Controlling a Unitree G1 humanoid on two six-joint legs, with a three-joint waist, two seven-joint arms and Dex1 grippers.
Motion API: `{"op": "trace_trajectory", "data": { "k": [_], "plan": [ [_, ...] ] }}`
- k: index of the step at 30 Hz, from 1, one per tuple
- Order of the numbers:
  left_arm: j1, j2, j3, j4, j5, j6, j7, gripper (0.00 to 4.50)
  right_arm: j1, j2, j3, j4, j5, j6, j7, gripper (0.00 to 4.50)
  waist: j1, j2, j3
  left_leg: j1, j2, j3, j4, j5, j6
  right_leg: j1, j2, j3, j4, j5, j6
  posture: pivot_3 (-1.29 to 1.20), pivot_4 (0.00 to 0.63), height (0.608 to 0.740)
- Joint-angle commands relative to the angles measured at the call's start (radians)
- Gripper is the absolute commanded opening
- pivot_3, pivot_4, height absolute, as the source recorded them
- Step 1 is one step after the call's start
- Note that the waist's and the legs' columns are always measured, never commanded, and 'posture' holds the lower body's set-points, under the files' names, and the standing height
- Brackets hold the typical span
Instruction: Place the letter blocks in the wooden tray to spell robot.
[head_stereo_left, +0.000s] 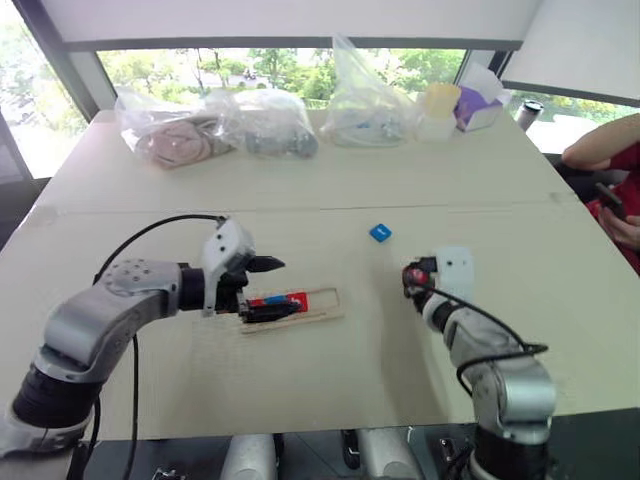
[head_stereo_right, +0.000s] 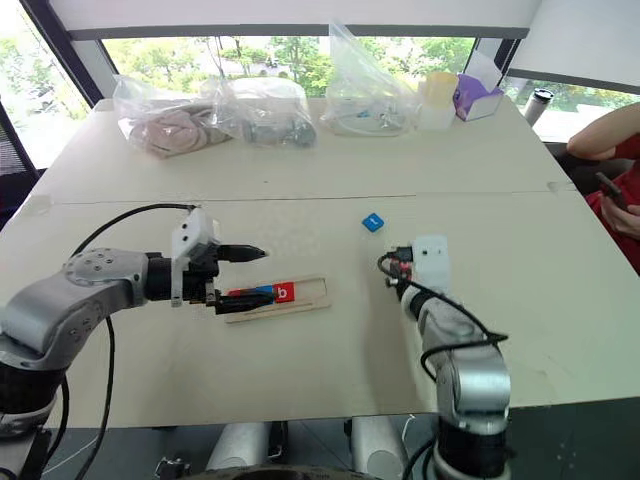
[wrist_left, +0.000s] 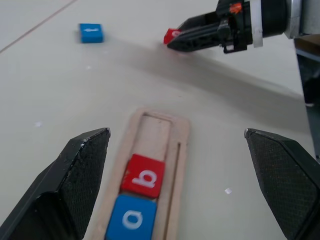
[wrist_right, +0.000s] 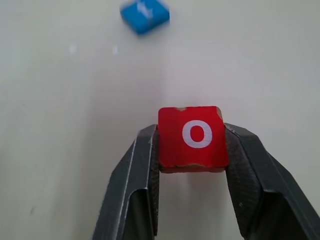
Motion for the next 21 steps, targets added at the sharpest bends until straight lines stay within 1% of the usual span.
{"op": "trace_trajectory", "data": {
  "k": [1,6,8,9,12,13,16,19,21],
  "plan": [
    [-0.049,-0.007,-0.023,0.018,0.014,-0.023,-0.029,4.50,0.023,0.040,0.028,-0.054,-0.033,0.041,-0.072,1.18,-0.003,0.000,0.000,0.000,0.000,0.000,0.000,0.000,0.000,0.000,0.000,0.000,0.000,-0.001,0.001,0.00,0.150,0.739],
    [-0.088,-0.002,-0.040,0.051,0.026,-0.022,-0.064,4.50,0.015,0.081,0.041,-0.027,-0.053,0.020,-0.119,1.18,-0.003,0.000,0.000,0.001,0.000,0.000,0.000,0.000,0.000,0.000,0.000,0.000,-0.001,-0.001,0.002,0.00,0.150,0.739],
    [-0.096,0.011,-0.044,0.056,0.028,-0.020,-0.085,4.50,0.020,0.111,0.057,-0.019,-0.046,-0.003,-0.134,2.25,-0.003,0.000,0.000,0.000,0.000,0.000,0.000,0.000,0.000,0.000,0.000,0.000,-0.001,-0.001,0.002,0.00,0.150,0.739],
    [-0.097,0.018,-0.042,0.060,0.028,-0.020,-0.094,4.50,0.024,0.123,0.061,-0.017,-0.040,-0.001,-0.138,2.66,-0.003,0.000,0.000,0.000,0.000,0.000,0.000,0.000,0.000,0.000,0.000,0.000,-0.001,-0.001,0.002,0.00,0.150,0.739],
    [-0.098,0.034,-0.036,0.082,0.035,-0.031,-0.115,4.50,0.019,0.103,0.071,-0.019,-0.029,0.031,-0.133,4.23,-0.005,0.000,0.000,-0.001,0.000,0.000,0.000,0.000,0.000,-0.001,0.000,0.000,-0.001,-0.001,0.001,0.00,0.150,0.739],
    [-0.099,0.036,-0.037,0.089,0.039,-0.036,-0.119,4.50,0.016,0.088,0.073,-0.028,-0.030,0.034,-0.130,4.42,-0.005,0.000,0.000,-0.001,0.000,0.000,0.000,0.000,0.000,-0.001,0.000,0.000,-0.002,-0.001,0.002,0.00,0.150,0.739],
    [-0.096,0.041,-0.038,0.104,0.057,-0.052,-0.131,4.50,0.008,0.078,0.050,-0.072,-0.014,0.026,-0.113,4.42,-0.003,0.000,0.000,-0.001,0.000,-0.001,0.000,0.000,0.000,-0.001,0.001,0.000,-0.001,-0.002,0.003,0.00,0.150,0.739],
    [-0.089,0.061,-0.027,0.110,0.053,-0.063,-0.168,4.50,-0.020,-0.085,0.024,-0.129,0.060,-0.076,0.065,4.42,-0.003,0.001,0.001,-0.002,0.000,-0.001,0.000,0.000,0.000,-0.001,0.000,0.000,-0.002,-0.002,0.003,0.00,0.150,0.739],
    [-0.087,0.084,-0.018,0.106,0.039,-0.065,-0.208,4.50,-0.035,-0.225,-0.045,-0.108,0.153,-0.181,0.256,4.42,-0.003,0.000,0.001,-0.002,0.000,0.000,0.000,0.000,0.000,-0.001,-0.001,0.000,-0.003,-0.002,0.003,0.00,0.150,0.739]
  ]
}}
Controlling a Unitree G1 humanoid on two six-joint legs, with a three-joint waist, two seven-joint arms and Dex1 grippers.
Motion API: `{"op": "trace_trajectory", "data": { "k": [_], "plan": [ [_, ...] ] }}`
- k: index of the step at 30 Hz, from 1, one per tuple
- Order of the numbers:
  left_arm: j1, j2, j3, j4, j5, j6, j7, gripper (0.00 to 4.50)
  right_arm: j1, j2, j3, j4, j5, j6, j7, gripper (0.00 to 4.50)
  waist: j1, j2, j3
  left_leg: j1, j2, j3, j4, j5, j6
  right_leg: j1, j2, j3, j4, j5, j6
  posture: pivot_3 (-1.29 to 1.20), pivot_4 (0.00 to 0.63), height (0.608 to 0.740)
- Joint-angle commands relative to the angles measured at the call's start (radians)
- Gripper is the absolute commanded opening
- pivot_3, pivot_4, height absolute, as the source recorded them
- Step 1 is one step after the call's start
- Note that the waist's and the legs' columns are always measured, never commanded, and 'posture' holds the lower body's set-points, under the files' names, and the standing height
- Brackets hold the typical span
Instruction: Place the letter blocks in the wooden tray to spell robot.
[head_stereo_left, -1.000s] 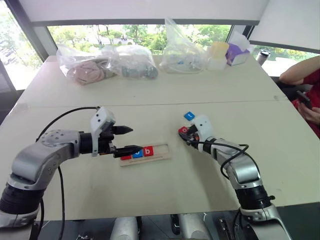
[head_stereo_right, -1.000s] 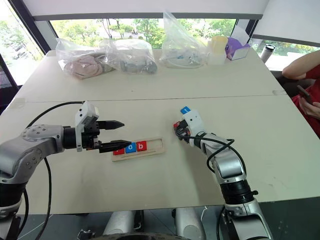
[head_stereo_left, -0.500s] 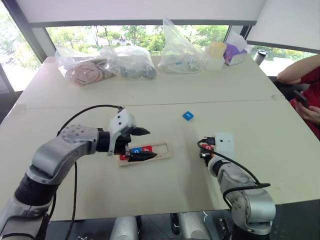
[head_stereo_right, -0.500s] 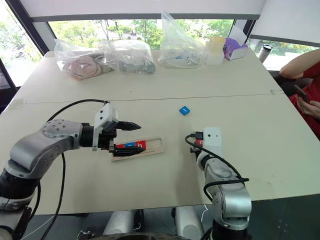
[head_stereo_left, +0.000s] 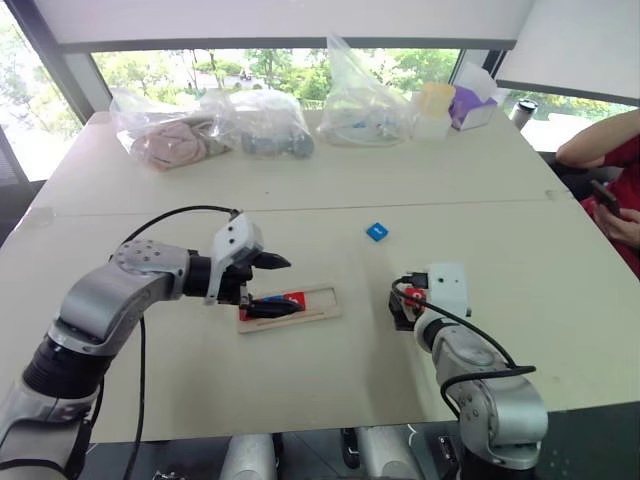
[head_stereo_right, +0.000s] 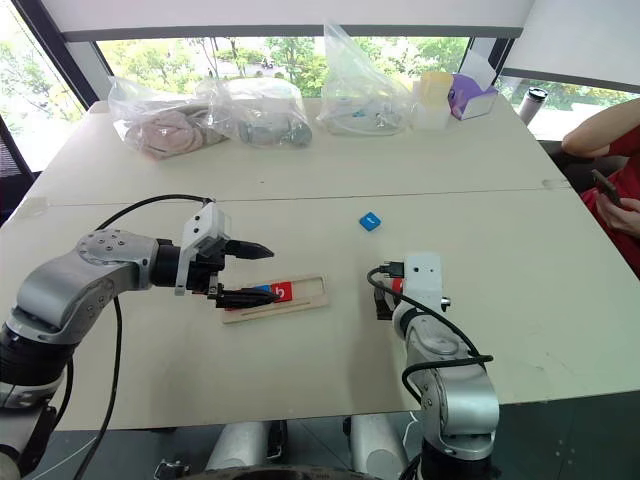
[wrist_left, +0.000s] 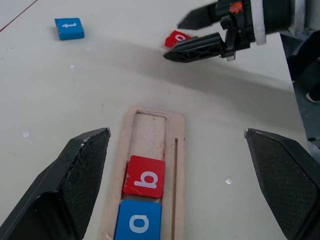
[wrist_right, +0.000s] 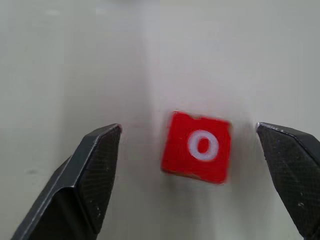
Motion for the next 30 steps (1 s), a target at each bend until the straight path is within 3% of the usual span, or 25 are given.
{"op": "trace_trajectory", "data": {
  "k": [1,5,11,17,25,28,30],
  "plan": [
    [-0.002,0.041,0.032,-0.021,-0.023,-0.017,-0.071,4.50,-0.031,-0.175,-0.127,-0.011,0.165,-0.175,0.313,4.42,0.001,0.000,0.000,0.000,0.000,0.000,0.000,0.000,0.000,0.001,0.000,0.000,-0.001,0.000,0.000,0.00,0.150,0.739],
    [-0.005,0.070,0.030,-0.054,-0.038,-0.028,-0.124,4.50,0.032,-0.450,-0.158,0.141,0.286,-0.419,0.723,4.42,0.007,-0.001,0.000,0.000,-0.001,-0.002,-0.002,0.000,0.000,0.004,0.001,-0.001,-0.006,0.000,0.001,0.00,0.150,0.739],
    [-0.004,0.055,0.026,-0.071,-0.018,-0.045,-0.097,4.50,-0.045,-0.620,-0.090,0.530,0.219,-0.701,0.924,4.42,0.002,-0.002,0.001,0.000,-0.001,-0.001,-0.001,-0.001,0.001,0.005,0.001,0.000,-0.008,0.000,0.001,0.00,0.150,0.739],
    [0.057,0.053,0.047,-0.114,-0.019,-0.032,-0.042,4.50,-0.155,-0.666,0.013,0.838,0.134,-0.939,1.049,4.42,0.002,-0.003,0.002,0.000,-0.001,-0.002,-0.001,-0.001,0.001,0.005,0.003,0.000,-0.006,0.000,0.001,0.00,0.150,0.739],
    [0.088,0.069,0.056,-0.132,-0.018,-0.027,-0.015,4.50,-0.184,-0.652,0.043,0.967,0.122,-1.042,1.097,4.42,0.010,-0.003,0.002,0.000,-0.001,-0.003,0.000,-0.001,0.001,0.005,0.003,0.000,-0.004,0.000,0.000,0.00,0.150,0.739],
    [0.092,0.074,0.056,-0.131,-0.017,-0.027,-0.015,4.50,-0.189,-0.644,0.030,0.974,0.151,-1.046,1.112,3.66,0.010,-0.003,0.002,0.001,-0.001,-0.003,0.001,-0.001,0.001,0.006,0.003,0.001,-0.004,0.000,0.001,0.00,0.150,0.739],
    [0.095,0.078,0.056,-0.131,-0.018,-0.026,-0.014,4.50,-0.187,-0.642,0.026,0.964,0.158,-1.037,1.109,2.68,0.010,-0.003,0.002,0.001,-0.001,-0.003,0.002,-0.001,0.001,0.007,0.003,0.001,-0.004,0.000,0.001,0.00,0.150,0.739]
  ]
}}
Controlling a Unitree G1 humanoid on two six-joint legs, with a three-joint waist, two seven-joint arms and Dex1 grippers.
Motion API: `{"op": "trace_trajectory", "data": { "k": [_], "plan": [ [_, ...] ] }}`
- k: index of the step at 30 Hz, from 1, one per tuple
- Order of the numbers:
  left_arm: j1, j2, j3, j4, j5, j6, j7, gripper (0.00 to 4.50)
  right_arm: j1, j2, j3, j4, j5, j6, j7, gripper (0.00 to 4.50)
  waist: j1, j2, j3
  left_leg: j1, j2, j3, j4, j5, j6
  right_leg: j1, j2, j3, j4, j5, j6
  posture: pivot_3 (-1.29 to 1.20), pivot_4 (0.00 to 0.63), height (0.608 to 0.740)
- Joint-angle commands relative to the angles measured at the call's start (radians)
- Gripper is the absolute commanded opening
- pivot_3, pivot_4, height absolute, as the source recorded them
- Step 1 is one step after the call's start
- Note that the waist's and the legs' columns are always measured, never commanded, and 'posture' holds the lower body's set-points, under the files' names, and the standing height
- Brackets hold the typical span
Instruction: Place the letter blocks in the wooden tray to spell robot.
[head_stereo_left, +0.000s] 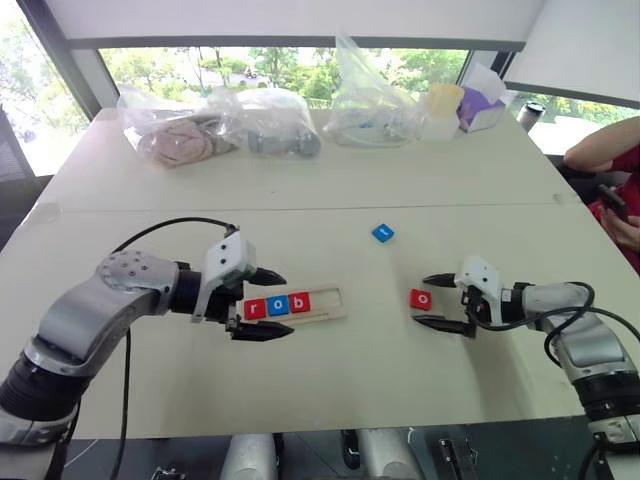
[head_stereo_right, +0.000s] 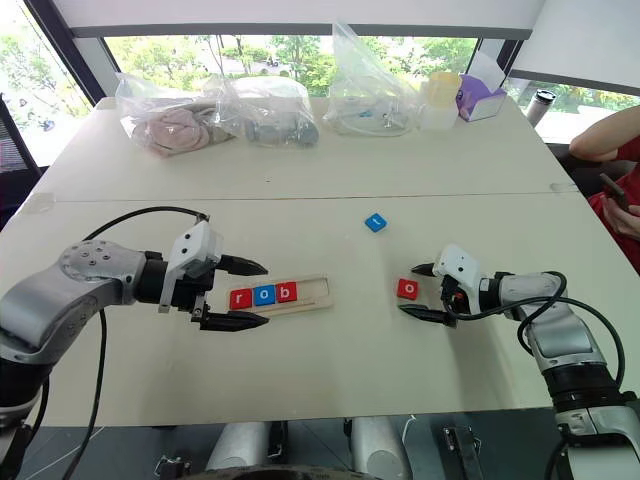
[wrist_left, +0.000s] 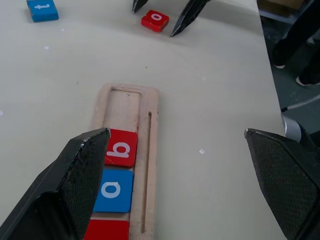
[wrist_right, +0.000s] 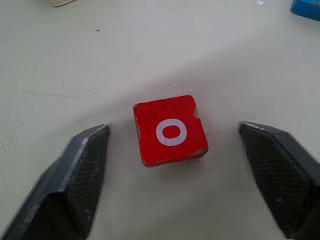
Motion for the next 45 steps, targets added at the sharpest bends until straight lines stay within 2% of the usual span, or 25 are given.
{"op": "trace_trajectory", "data": {
  "k": [1,3,7,10,13,16,20,24,29,45],
  "plan": [
    [-0.003,0.013,0.030,-0.025,0.001,-0.008,0.001,4.50,-0.003,0.001,-0.024,-0.022,0.030,0.002,0.007,2.15,0.000,0.000,0.000,0.000,0.000,0.000,0.000,0.000,0.000,0.000,0.000,0.000,0.000,0.000,0.000,0.00,0.150,0.739],
    [0.000,0.019,0.028,-0.020,0.005,-0.011,-0.001,4.50,-0.001,0.000,-0.023,-0.035,0.030,0.010,0.003,1.14,0.000,0.000,0.000,0.001,0.000,0.000,0.000,0.000,0.000,0.000,0.000,0.000,0.002,0.000,0.000,0.00,0.150,0.739],
    [0.013,0.034,0.033,0.002,0.023,-0.025,-0.004,4.50,-0.041,0.016,-0.025,-0.068,0.050,0.067,-0.022,1.14,-0.003,0.000,0.000,0.002,0.000,0.000,0.000,0.000,0.000,0.000,0.000,0.000,0.004,0.000,0.000,0.00,0.150,0.739],
    [0.037,0.068,0.055,0.028,0.037,-0.029,-0.008,4.50,-0.162,0.070,0.060,-0.223,0.096,0.205,-0.004,1.14,-0.017,0.000,0.002,0.005,0.000,0.002,0.000,0.000,0.000,-0.001,0.000,0.002,0.007,0.000,0.000,0.00,0.150,0.739],
    [0.071,0.128,0.063,0.045,0.080,-0.055,-0.022,4.50,-0.249,0.118,0.166,-0.273,0.066,0.250,0.027,1.14,-0.017,0.000,0.002,0.011,0.002,-0.003,-0.001,0.000,0.000,0.002,0.007,0.005,0.008,0.001,-0.002,0.00,0.150,0.739],
    [0.118,0.183,0.070,0.049,0.116,-0.088,-0.037,4.50,-0.315,0.160,0.247,-0.247,0.040,0.255,0.056,1.14,-0.005,0.000,0.002,0.014,0.003,-0.009,-0.003,0.000,0.000,0.005,0.012,0.005,0.007,0.000,-0.004,0.00,0.150,0.739],
    [0.143,0.172,0.150,0.014,0.041,-0.036,-0.023,4.50,-0.388,0.238,0.321,-0.147,-0.024,0.187,0.046,1.14,0.008,0.001,0.003,0.011,0.003,-0.010,-0.004,0.000,0.000,0.003,0.012,0.005,0.006,0.000,-0.009,0.00,0.150,0.739],
    [0.178,0.172,0.168,-0.007,0.053,-0.032,-0.002,4.50,-0.414,0.272,0.381,-0.087,-0.106,0.132,0.025,1.14,0.016,0.001,0.003,0.010,0.003,-0.008,-0.004,0.000,0.000,0.002,0.012,0.006,0.006,0.001,-0.010,0.00,0.150,0.739],
    [0.182,0.129,0.199,-0.048,-0.012,0.013,0.032,4.50,-0.429,0.294,0.410,-0.034,-0.147,0.095,0.030,1.14,0.020,0.001,0.003,0.010,0.003,-0.008,-0.004,0.000,0.000,0.002,0.012,0.006,0.007,0.001,-0.010,0.00,0.150,0.739],
    [0.174,0.116,0.159,-0.046,-0.002,-0.001,0.056,4.50,-0.417,0.323,0.409,-0.015,-0.161,0.101,0.035,1.14,0.017,0.001,0.003,0.012,0.003,-0.009,-0.003,0.000,0.000,0.003,0.013,0.006,0.007,0.001,-0.010,0.00,0.150,0.739]
  ]
}}
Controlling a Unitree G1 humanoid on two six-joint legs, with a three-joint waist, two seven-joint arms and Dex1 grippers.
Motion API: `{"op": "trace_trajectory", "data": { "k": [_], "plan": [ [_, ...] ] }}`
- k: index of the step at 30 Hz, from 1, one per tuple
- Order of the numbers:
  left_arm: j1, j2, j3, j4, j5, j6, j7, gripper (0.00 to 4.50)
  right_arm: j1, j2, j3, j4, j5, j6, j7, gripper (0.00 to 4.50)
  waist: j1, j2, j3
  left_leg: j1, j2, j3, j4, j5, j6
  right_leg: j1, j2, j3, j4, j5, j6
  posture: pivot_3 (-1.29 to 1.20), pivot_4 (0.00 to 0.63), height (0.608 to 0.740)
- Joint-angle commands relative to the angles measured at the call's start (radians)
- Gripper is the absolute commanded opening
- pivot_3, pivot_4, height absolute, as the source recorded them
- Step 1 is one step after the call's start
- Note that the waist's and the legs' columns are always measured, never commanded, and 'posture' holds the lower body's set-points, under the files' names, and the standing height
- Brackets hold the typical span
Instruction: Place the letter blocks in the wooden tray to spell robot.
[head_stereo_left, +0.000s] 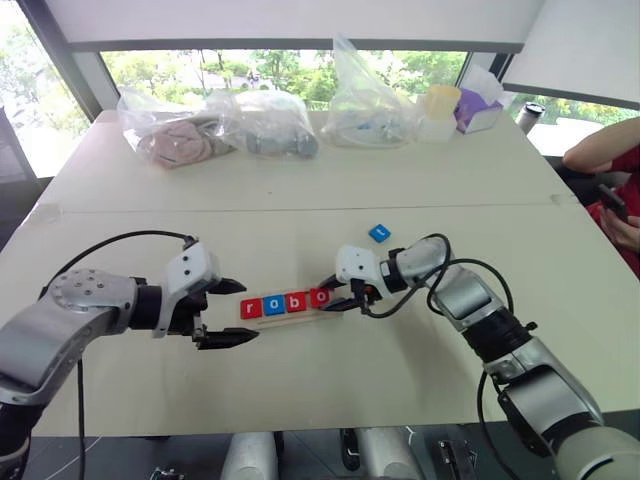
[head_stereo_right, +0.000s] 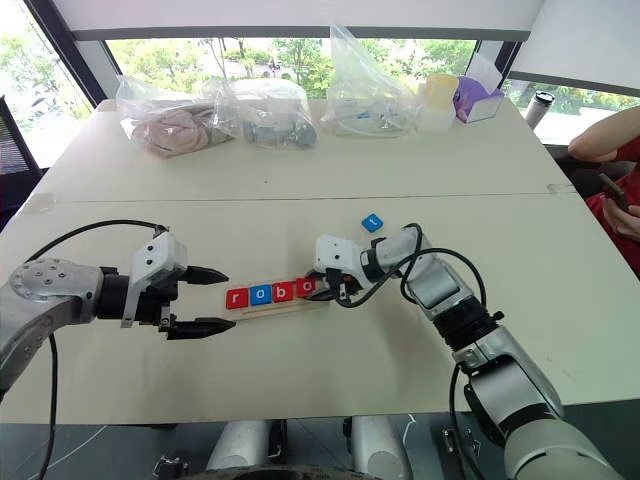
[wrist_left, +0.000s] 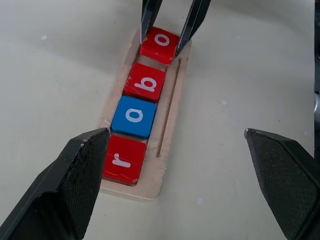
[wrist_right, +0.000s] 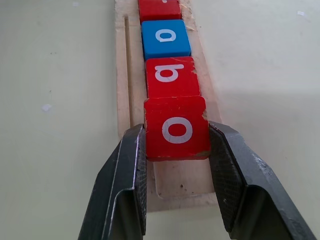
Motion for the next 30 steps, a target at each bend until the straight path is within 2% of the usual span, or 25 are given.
{"op": "trace_trajectory", "data": {
  "k": [1,7,8,13,17,20,23,26,30],
  "plan": [
    [-0.021,-0.004,0.003,-0.005,0.008,-0.011,0.003,4.50,-0.001,0.016,-0.012,-0.018,0.003,0.002,-0.006,1.14,0.000,0.000,0.000,0.000,0.000,0.000,0.000,0.000,0.000,0.000,0.000,0.000,0.000,0.000,0.000,0.00,0.150,0.739],
    [-0.029,-0.008,-0.007,0.004,0.015,-0.016,0.003,4.50,-0.003,0.022,-0.020,-0.008,-0.007,-0.014,-0.019,4.11,0.000,0.000,0.000,0.000,0.000,0.000,0.000,0.000,0.000,0.000,0.000,0.000,0.000,0.000,0.000,0.00,0.150,0.739],
    [-0.030,-0.009,-0.008,0.006,0.016,-0.017,0.003,4.50,-0.002,0.018,-0.020,-0.013,-0.007,-0.014,-0.017,4.46,0.000,0.000,0.000,0.000,0.000,0.000,0.000,0.000,0.000,0.000,0.000,0.000,0.000,0.000,0.000,0.00,0.150,0.739],
    [-0.035,-0.017,-0.013,0.012,0.024,-0.020,0.003,4.50,-0.003,0.013,-0.043,-0.025,-0.007,-0.028,-0.042,4.46,0.000,0.000,0.000,0.000,0.000,0.000,0.000,0.000,0.000,0.000,0.000,0.000,0.000,0.000,0.000,0.00,0.150,0.739],
    [-0.032,-0.024,-0.012,0.004,0.026,-0.018,0.009,4.50,-0.014,-0.011,-0.135,-0.051,0.047,0.024,-0.066,4.46,0.001,0.000,0.000,0.000,0.000,0.000,0.000,0.000,0.000,0.000,0.000,0.000,0.000,0.000,0.000,0.00,0.150,0.739],
    [-0.050,-0.069,0.038,-0.006,-0.026,-0.002,0.038,4.50,-0.009,-0.019,-0.293,-0.045,0.096,0.128,-0.205,4.46,0.005,0.000,0.000,0.000,0.000,0.000,0.000,0.000,0.000,0.000,-0.001,0.000,0.000,0.000,0.000,0.00,0.150,0.739],
    [-0.123,-0.166,0.075,0.034,-0.042,-0.013,0.131,4.50,0.003,0.023,-0.419,0.003,0.100,0.214,-0.419,4.46,0.007,-0.001,0.000,0.000,-0.001,-0.001,0.000,0.000,0.000,0.002,-0.001,0.000,-0.001,0.000,0.000,0.00,0.150,0.739],
    [-0.171,-0.221,0.055,0.066,-0.023,-0.022,0.163,4.50,0.031,0.036,-0.429,0.036,0.064,0.259,-0.514,4.46,0.000,-0.001,0.000,0.001,-0.001,-0.001,0.001,0.000,0.000,0.003,0.000,0.000,-0.001,0.000,0.000,0.00,0.150,0.739],
    [-0.223,-0.290,0.020,0.102,-0.001,-0.039,0.204,4.50,0.036,0.048,-0.404,0.123,0.029,0.195,-0.560,4.46,-0.007,0.000,0.000,0.002,-0.001,-0.002,-0.001,0.000,0.000,0.004,0.001,0.000,-0.001,0.000,0.000,0.00,0.150,0.739]
  ]
}}
